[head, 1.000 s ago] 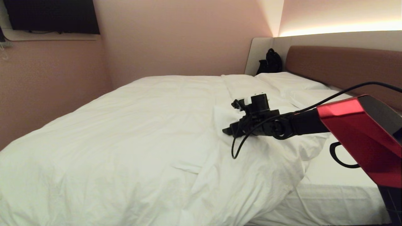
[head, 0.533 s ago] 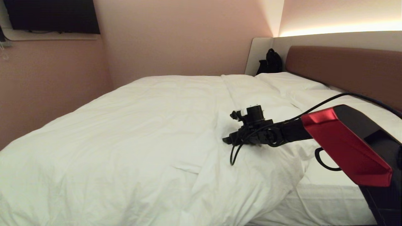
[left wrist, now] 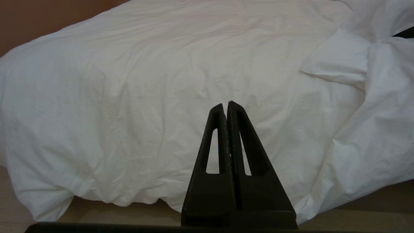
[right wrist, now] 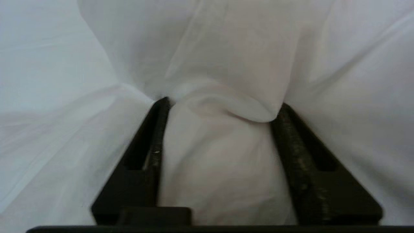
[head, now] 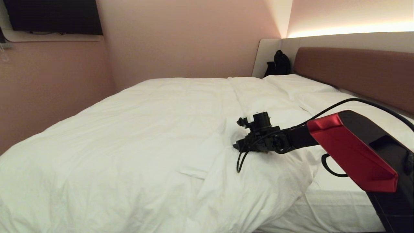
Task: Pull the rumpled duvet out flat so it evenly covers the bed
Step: Flatten the corners of the folded blanket
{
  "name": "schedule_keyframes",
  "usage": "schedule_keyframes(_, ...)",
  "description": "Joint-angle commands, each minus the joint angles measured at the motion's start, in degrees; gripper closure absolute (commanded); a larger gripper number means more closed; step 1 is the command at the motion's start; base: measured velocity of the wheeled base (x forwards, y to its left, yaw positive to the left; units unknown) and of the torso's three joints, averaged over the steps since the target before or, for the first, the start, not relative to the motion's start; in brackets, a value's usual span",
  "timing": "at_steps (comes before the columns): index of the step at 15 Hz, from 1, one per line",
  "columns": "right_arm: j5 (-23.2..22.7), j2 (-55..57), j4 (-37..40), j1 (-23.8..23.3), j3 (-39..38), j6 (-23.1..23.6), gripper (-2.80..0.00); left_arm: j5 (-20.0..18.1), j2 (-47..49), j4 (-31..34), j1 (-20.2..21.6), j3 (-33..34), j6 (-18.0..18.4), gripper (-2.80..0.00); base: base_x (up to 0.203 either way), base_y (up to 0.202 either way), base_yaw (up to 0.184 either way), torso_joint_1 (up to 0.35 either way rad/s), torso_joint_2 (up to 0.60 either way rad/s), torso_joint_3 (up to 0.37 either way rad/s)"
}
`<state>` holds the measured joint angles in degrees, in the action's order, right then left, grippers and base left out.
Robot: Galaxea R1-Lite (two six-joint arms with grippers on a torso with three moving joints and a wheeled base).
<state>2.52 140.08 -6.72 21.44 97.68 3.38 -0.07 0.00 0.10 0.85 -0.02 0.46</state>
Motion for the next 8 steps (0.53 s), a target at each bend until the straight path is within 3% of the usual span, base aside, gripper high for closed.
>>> schedule_keyframes(1, 0.1, -0.4, -0.1, 0.0, -0.3, 0.1, 0.00, 0.0, 0.0, 0.0, 0.0, 0.0, 0.0, 0.00, 0.000, 0.000, 0.000, 0.000, 0.00, 0.000)
schedule_keyframes(8, 0.2, -5.4, 0.0, 0.1, -2.3, 0.1, 0.00, 0.0, 0.0, 0.0, 0.0, 0.0, 0.0, 0.00, 0.000, 0.000, 0.000, 0.000, 0.00, 0.000)
